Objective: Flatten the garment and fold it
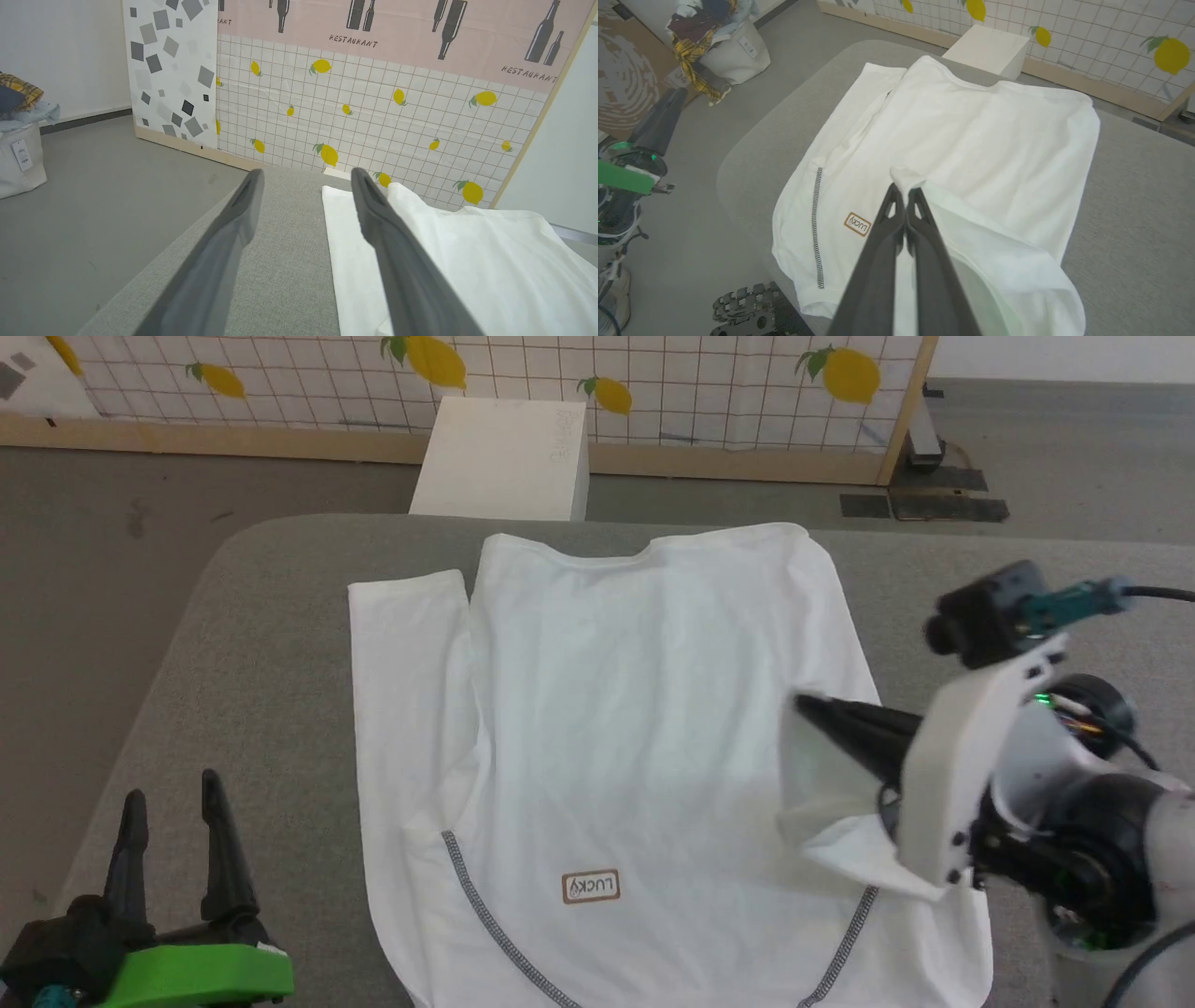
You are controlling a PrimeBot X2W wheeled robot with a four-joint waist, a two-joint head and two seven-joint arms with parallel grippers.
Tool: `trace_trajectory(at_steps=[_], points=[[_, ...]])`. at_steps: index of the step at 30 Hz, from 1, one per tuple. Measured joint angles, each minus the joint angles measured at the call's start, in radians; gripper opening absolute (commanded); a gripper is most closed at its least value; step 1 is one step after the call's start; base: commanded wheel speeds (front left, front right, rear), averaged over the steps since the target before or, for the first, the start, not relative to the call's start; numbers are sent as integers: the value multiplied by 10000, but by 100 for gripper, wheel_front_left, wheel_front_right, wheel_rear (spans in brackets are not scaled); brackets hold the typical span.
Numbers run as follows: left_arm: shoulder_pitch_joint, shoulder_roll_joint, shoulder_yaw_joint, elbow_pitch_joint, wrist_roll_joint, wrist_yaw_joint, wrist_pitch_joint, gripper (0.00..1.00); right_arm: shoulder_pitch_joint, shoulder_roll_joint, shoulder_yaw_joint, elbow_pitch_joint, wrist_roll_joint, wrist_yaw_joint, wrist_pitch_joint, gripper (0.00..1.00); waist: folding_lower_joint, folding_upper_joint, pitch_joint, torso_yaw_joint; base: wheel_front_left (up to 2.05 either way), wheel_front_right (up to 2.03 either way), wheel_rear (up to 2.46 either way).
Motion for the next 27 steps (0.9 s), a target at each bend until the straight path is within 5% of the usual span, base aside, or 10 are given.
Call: trace_trajectory(at_steps=[17, 18, 19, 27], points=[[-159, -153, -343, 426, -42, -184, 0, 100, -1607, 1172, 4759, 5158, 571, 0, -1741, 0, 0, 0, 358, 1230, 0, 0, 0], [-162, -155, -343, 454, -44, -186, 0, 100, -1608, 1170, 4915, 5346, 575, 0, -1824, 73, 0, 0, 374, 1282, 0, 0, 0], [-162, -157, -347, 479, -44, -192, 0, 100, -1608, 1170, 5053, 5482, 579, 0, -1937, 100, 0, 0, 386, 1328, 0, 0, 0], [-166, -165, -322, 686, -42, -207, 0, 100, -2013, 1189, 4286, 5404, 1195, 0, -3687, 100, 0, 0, 370, 1254, 0, 0, 0]])
